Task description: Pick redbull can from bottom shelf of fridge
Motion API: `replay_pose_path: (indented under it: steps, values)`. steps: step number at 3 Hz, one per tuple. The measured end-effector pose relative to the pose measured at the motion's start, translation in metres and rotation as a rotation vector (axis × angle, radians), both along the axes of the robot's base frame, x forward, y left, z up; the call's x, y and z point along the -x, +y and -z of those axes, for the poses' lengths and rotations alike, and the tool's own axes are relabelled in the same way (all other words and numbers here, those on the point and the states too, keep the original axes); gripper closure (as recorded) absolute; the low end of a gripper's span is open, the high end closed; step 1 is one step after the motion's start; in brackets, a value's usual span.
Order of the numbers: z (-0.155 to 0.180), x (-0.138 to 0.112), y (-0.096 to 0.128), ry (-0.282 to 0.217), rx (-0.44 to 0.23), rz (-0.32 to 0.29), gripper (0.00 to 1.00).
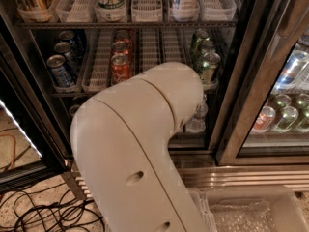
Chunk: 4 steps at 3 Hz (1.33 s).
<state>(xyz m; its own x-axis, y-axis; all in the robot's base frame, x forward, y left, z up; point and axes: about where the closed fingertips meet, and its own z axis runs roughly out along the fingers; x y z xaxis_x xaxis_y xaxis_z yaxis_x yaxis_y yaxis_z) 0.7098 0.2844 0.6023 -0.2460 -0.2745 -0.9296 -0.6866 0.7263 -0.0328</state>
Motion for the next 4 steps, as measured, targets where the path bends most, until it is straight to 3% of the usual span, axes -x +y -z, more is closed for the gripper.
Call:
replay_pose_path:
  steps: [2, 3, 4]
  values:
    - [-0.017, 0.019, -0.002, -0.017, 0.000, -0.038, 1.00]
    - [-0.026, 0.031, -0.003, 0.008, 0.004, -0.078, 1.00]
    - [-0.032, 0.057, -0.010, 0.089, 0.013, -0.125, 1.00]
